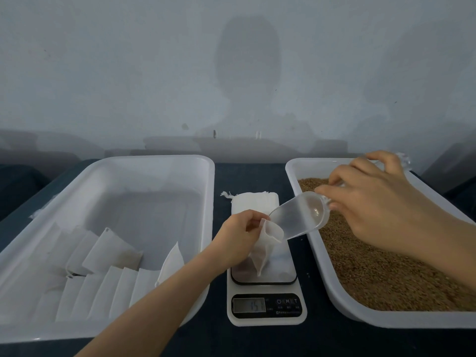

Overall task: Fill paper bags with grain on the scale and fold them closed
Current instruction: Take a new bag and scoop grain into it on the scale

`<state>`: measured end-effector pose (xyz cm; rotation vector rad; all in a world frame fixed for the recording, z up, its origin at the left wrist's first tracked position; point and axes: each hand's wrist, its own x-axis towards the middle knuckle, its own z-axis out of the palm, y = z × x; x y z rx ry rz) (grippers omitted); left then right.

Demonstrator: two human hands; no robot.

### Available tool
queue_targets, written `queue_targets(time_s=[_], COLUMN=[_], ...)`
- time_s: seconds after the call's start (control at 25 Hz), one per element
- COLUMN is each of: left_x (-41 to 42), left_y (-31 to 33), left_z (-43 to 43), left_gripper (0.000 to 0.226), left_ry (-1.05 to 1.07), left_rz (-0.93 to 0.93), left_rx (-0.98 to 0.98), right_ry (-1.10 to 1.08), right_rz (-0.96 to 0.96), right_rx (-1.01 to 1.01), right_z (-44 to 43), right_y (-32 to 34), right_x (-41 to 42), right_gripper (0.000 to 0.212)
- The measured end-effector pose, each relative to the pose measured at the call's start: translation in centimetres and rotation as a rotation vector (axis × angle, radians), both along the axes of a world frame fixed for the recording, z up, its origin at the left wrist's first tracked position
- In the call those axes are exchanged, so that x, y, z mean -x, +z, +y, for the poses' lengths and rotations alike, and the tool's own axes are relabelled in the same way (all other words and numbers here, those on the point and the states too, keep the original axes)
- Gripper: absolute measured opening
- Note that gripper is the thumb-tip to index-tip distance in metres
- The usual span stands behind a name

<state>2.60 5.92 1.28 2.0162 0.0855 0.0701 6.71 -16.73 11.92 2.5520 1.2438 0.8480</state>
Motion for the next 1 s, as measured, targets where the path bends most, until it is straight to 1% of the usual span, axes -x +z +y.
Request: queue_targets(time_s=[0.08,0.16,0.24,0.28,0.36,0.44,0.52,0.64,0.72,0.76,0.8,0.84,0.88,0.92,0.96,1.0], left_x=[0.0,0.0,0.0,0.0,0.0,0.2,0.3,0.3,0.3,0.3,0.3,0.3,0.3,0.3,0.3,0.4], left_y=[-0.1,-0.2,-0.1,-0.1,0.0,0.1,0.3,0.4,0.4,0.4,0.4,0.4,0.5,0.5,0.5,0.6], left_z=[0.0,0.0,0.0,0.0,0.0,0.0,0.0,-0.1,-0.2,-0.3,-0.3,-0.3,-0.3,-0.3,-0.3,-0.3], left_gripper=[0.02,0.013,0.013,0.013,0.012,0.01,0.008,0.005,0.006,0.006,0.007,0.007,0.007,0.008,0.008,0.008], left_ry=[0.016,0.049,0.079,0.091,0.115,0.156,0.188,0.199,0.209,0.215,0.22,0.223,0.225,0.226,0.225,0.224], left_rz=[-0.015,-0.026,-0.038,-0.047,-0.068,-0.098,-0.13,-0.138,-0.136,-0.137,-0.141,-0.146,-0.154,-0.163,-0.171,-0.176], left_rx=[0.002,0.021,0.037,0.035,0.03,0.034,0.042,0.028,0.038,0.048,0.057,0.066,0.074,0.082,0.089,0.093], right_ry=[-0.008,-0.081,-0.247,-0.339,-0.488,-0.617,-0.678,-0.759,-0.842,-0.868,-0.851,-0.774,-0.645,-0.482,-0.318,-0.192], right_rz=[0.034,0.119,0.313,0.43,0.591,0.676,0.735,0.782,0.757,0.707,0.645,0.599,0.595,0.65,0.75,0.867], right_rx=[-0.064,-0.195,-0.384,-0.466,-0.525,-0.492,-0.457,-0.383,-0.233,-0.153,-0.115,-0.14,-0.225,-0.341,-0.448,-0.508], right_z=[-0.9,-1.9,-2.6,-3.0,-3.5,-4.0,-4.4,-4.3,-4.0,-3.8,-3.5,-3.1,-2.4,-1.5,-0.3,1.0], right_y=[-0.2,-0.8,-1.9,-2.7,-5.1,-7.4,-9.1,-10.0,-9.9,-9.7,-9.4,-9.0,-8.6,-7.9,-7.1,-6.3], right_x=[-0.5,-1.5,-2.8,-3.7,-5.6,-6.9,-7.6,-8.0,-7.9,-7.7,-7.4,-7.0,-6.3,-5.4,-4.4,-3.3], right_gripper=[0.027,0.03,0.031,0.029,0.02,0.021,0.023,0.023,0.025,0.026,0.028,0.03,0.036,0.045,0.052,0.055])
